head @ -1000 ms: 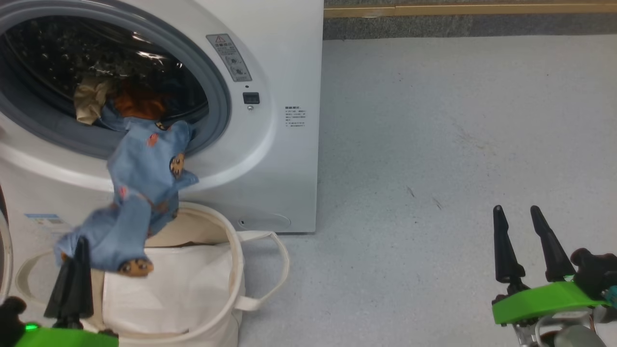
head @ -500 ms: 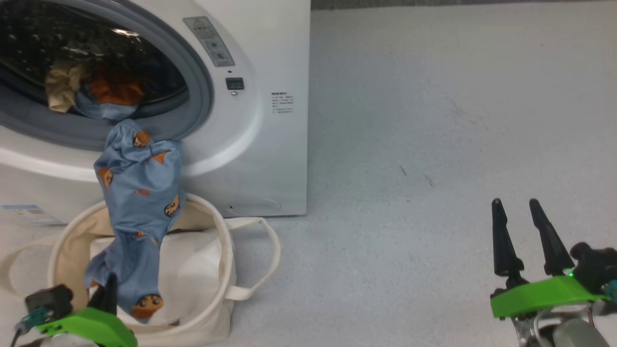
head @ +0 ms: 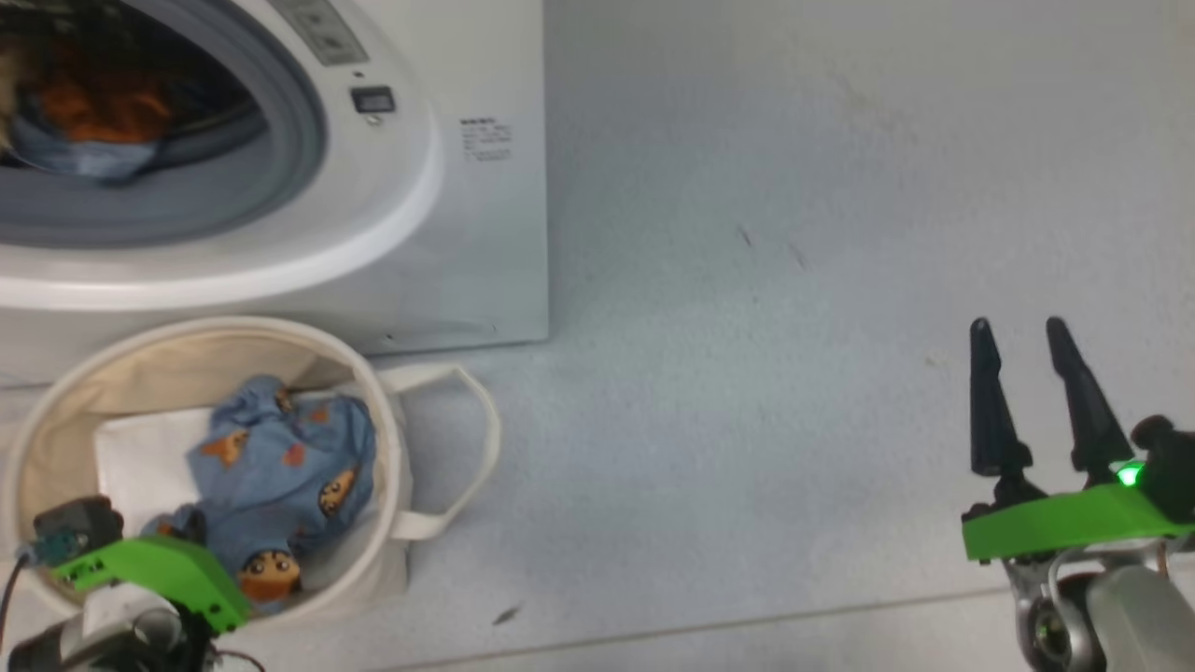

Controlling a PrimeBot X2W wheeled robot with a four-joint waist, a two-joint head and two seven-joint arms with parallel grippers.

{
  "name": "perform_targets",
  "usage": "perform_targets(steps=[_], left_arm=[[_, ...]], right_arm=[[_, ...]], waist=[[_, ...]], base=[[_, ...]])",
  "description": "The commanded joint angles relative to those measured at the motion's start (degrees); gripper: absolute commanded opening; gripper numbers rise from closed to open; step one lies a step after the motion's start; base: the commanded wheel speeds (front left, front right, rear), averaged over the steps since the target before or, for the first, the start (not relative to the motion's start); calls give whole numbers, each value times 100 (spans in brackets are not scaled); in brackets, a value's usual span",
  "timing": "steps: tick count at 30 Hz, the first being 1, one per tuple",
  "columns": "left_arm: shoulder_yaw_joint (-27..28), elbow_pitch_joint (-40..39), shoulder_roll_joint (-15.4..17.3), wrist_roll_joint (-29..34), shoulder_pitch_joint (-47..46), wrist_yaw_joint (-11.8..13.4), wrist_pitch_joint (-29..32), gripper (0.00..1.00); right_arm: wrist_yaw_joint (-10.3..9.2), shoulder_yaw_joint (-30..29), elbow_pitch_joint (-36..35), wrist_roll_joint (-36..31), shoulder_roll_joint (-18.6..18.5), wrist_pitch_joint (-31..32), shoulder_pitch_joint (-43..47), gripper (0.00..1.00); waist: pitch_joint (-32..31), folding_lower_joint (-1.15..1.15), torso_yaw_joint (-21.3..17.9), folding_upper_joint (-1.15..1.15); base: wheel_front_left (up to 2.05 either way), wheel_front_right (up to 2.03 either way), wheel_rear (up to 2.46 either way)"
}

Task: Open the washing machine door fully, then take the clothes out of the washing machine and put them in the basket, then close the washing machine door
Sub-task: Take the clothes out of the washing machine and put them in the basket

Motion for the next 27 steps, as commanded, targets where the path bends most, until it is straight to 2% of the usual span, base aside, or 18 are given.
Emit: perform_targets(steps=[1, 11, 12, 13, 14, 15, 20, 27], left_arm=[[177, 42, 261, -76, -242, -19, -4, 0], [189, 260, 364, -157, -696, 140, 202, 0], [178, 267, 379, -150, -718, 161, 202, 5], [179, 272, 387, -157, -735, 178, 197, 53], [184, 277, 392, -168, -747, 193, 194, 97], [177, 281, 398, -168, -758, 190, 178, 100], [171, 290, 433, -179, -749, 199, -4, 100], [-6, 298, 496, -41, -512, 141, -437, 100]], right_arm=[[32, 44, -225, 26, -130, -70, -138, 100], [32, -70, -387, -2, -106, -70, -336, 100], [32, -68, -389, -7, -103, -70, -349, 100], [32, -68, -388, -10, -98, -70, -358, 100], [32, -67, -386, -12, -92, -70, -364, 100], [32, -67, -382, -15, -86, -70, -367, 100], [32, -63, -337, -27, -59, -70, -358, 100], [32, -16, -208, -21, -19, -70, -285, 100]], waist=[[350, 0, -186, 0], [918, 0, -390, 0], [939, 0, -401, 0], [948, 0, -406, 0], [950, 0, -410, 0], [945, 0, -414, 0], [837, 0, -399, 0], [275, 0, -298, 0]], base=[[0, 0, 0], [0, 0, 0], [0, 0, 0], [0, 0, 0], [0, 0, 0], [0, 0, 0], [0, 0, 0], [0, 0, 0]])
